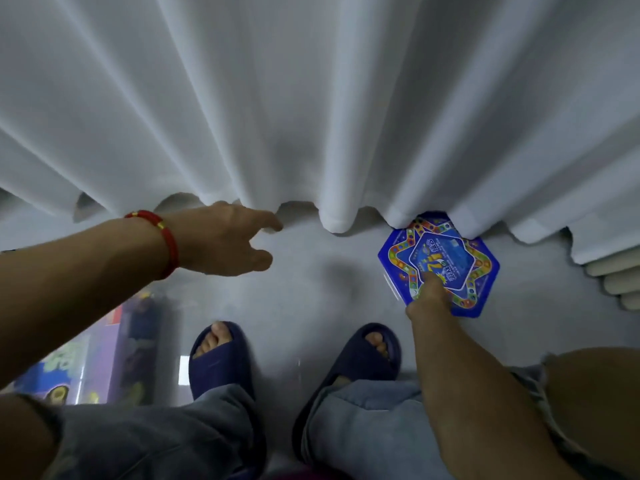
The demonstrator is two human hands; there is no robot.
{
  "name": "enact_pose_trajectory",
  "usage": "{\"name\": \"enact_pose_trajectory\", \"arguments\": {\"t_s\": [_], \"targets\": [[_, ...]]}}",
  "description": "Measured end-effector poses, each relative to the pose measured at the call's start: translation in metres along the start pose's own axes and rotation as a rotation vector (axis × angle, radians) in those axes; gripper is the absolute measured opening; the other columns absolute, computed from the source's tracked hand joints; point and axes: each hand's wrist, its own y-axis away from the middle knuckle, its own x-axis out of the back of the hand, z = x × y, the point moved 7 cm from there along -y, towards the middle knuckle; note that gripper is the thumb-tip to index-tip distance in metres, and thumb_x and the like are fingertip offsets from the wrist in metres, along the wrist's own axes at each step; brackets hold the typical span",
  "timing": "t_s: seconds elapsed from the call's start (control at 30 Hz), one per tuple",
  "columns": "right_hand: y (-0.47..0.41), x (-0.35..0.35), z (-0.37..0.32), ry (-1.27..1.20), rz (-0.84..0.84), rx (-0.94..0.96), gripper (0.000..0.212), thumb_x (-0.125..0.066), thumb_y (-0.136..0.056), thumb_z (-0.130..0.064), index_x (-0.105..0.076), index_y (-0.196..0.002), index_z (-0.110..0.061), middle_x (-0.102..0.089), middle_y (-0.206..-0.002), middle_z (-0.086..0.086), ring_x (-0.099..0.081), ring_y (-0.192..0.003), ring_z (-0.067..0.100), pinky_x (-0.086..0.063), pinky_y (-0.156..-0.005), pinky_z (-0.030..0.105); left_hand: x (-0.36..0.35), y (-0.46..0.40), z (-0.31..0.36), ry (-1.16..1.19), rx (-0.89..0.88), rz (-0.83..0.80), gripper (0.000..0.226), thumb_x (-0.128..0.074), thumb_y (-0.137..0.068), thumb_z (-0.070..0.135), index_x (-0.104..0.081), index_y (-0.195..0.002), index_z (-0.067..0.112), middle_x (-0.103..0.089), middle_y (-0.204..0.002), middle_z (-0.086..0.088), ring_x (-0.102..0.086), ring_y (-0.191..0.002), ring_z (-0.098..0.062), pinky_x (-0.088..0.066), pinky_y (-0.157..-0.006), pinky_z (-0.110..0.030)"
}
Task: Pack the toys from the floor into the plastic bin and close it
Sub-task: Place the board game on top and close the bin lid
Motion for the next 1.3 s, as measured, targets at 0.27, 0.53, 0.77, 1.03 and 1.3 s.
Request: {"name": "enact_pose_trajectory", "arguments": {"t_s": [0.27, 0.53, 0.77, 1.03, 1.3], "targets": [[0.09, -0.008, 0.008, -0.705, -0.018, -0.307, 0.055, -0.069, -0.091, -0.023, -0.042, -0.139, -0.014, -0.05, -0.132, 0.014, -0.054, -0.117, 0.031, -0.052, -0.097, 0.048, 0.002, 0.001, -0.012, -0.033, 0.047, -0.071, 0.054, -0.052, -0.094, 0.053, -0.031, -0.144, 0.048, -0.049, -0.144, 0.002, -0.056, -0.117, -0.02, -0.041, -0.108, -0.04], [0.224, -0.048, 0.007, -0.445, -0.505, -0.186, 0.032, -0.061, -0.095, -0.008, -0.052, -0.126, -0.002, -0.064, -0.105, 0.023, -0.063, -0.079, 0.031, -0.059, -0.062, 0.041, 0.017, 0.008, -0.038, 0.425, 0.174, 0.058, 0.044, -0.062, -0.092, 0.045, -0.057, -0.129, 0.022, -0.058, -0.125, -0.004, -0.056, -0.109, -0.026, -0.051, -0.096, -0.045], [0.373, -0.104, 0.016, -0.173, -0.967, -0.121, 0.022, -0.062, -0.096, -0.006, -0.059, -0.118, -0.006, -0.07, -0.102, 0.017, -0.069, -0.088, 0.028, -0.059, -0.065, 0.046, -0.006, 0.067, -0.129, 1.394, 0.369, 0.27, 0.025, -0.061, -0.095, 0.014, -0.053, -0.11, -0.004, -0.062, -0.108, -0.029, -0.064, -0.084, -0.041, -0.058, -0.067, -0.059], [0.484, -0.157, 0.04, 0.692, -1.128, 0.404, 0.018, -0.062, -0.095, -0.03, -0.06, -0.107, -0.016, -0.059, -0.106, 0.005, -0.061, -0.1, 0.027, -0.058, -0.081, 0.042, -0.171, 0.209, -0.278, 2.061, 0.5, 1.05, 0.037, -0.054, -0.095, 0.001, -0.05, -0.132, 0.004, -0.064, -0.124, -0.023, -0.068, -0.091, -0.035, -0.057, -0.067, -0.048], [0.515, -0.173, 0.064, 0.806, -1.226, 0.476, 0.027, -0.067, -0.091, -0.022, -0.068, -0.115, -0.009, -0.062, -0.111, 0.014, -0.067, -0.106, 0.03, -0.061, -0.083, 0.043, -0.332, 0.269, -0.268, 2.173, 0.853, 1.34, 0.046, -0.056, -0.094, -0.003, -0.041, -0.134, 0.015, -0.066, -0.115, -0.018, -0.069, -0.081, -0.034, -0.059, -0.057, -0.045]]}}
